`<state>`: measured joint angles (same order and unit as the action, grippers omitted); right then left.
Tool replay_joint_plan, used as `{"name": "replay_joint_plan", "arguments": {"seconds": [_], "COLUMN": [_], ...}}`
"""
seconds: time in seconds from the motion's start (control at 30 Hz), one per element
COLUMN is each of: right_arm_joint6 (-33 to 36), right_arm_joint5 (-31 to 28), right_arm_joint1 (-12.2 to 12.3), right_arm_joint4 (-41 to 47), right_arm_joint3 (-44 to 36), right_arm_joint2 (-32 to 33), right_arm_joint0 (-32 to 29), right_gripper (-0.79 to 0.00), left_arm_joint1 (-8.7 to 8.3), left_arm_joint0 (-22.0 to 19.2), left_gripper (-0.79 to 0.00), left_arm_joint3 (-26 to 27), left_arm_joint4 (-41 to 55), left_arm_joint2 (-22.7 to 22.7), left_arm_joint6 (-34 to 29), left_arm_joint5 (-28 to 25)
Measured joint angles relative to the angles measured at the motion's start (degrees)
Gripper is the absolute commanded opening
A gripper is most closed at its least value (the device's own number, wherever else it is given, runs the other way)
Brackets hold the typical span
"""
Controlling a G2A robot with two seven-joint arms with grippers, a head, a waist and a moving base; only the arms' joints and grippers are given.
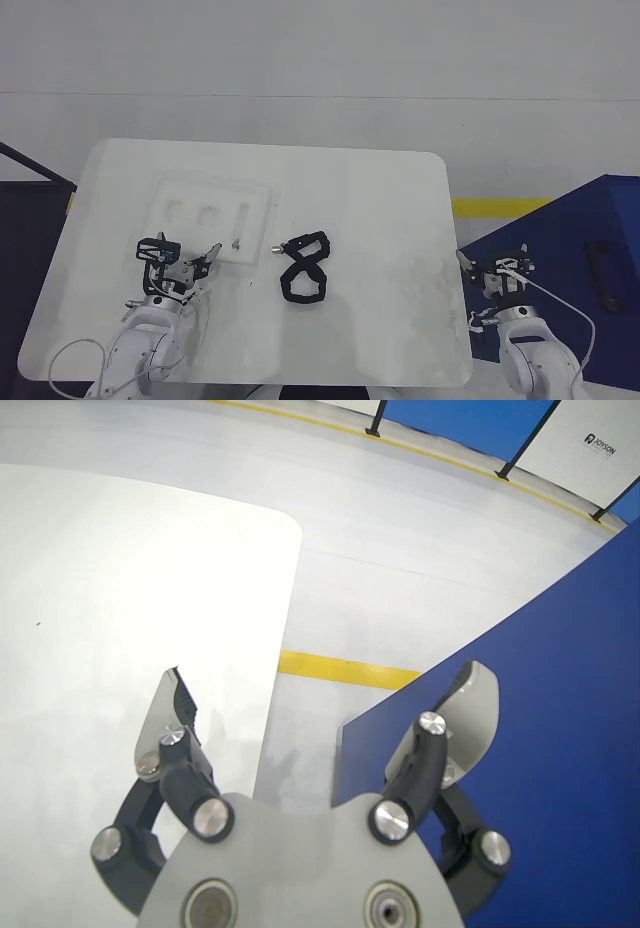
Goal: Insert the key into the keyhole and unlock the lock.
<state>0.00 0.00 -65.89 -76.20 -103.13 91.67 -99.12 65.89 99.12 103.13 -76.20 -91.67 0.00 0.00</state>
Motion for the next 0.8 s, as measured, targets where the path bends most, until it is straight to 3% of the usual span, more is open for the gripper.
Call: {"name": "replay_joint_plan", "arguments": {"seconds": [0.53, 0.63, 0.7, 0.8], "right_arm_joint6": [0.0, 0.0, 0.0, 0.0], "right_arm_joint5": [0.0, 0.0, 0.0, 0.0], "right_arm_joint1": [0.0, 0.0, 0.0, 0.0], "right_arm_joint4": [0.0, 0.0, 0.0, 0.0], "right_arm_joint3": [0.0, 0.0, 0.0, 0.0], "right_arm_joint2": [0.0, 0.0, 0.0, 0.0], "right_arm_joint0": [0.0, 0.0, 0.0, 0.0], "right_gripper": [0.000, 0.000, 0.000, 0.000], "left_arm_joint1": [-0.01, 0.03, 0.02, -0.30], "left_arm_joint0": [-0.1, -0.4, -0.7, -3.1], "left_gripper": [0.000, 0.000, 0.000, 0.000], "left_arm_joint3": [0.4, 4.3, 8.6, 15.1], "left_arm_joint4": [0.4, 4.6, 10.3, 21.1], "left_arm_joint2": [-0.3, -2.2, -4.6, -9.0], "left_arm_joint6": [-0.8, -6.3, -13.2, -28.9], "left_arm_joint5": [-0.3, 0.0, 0.2, 0.7]}}
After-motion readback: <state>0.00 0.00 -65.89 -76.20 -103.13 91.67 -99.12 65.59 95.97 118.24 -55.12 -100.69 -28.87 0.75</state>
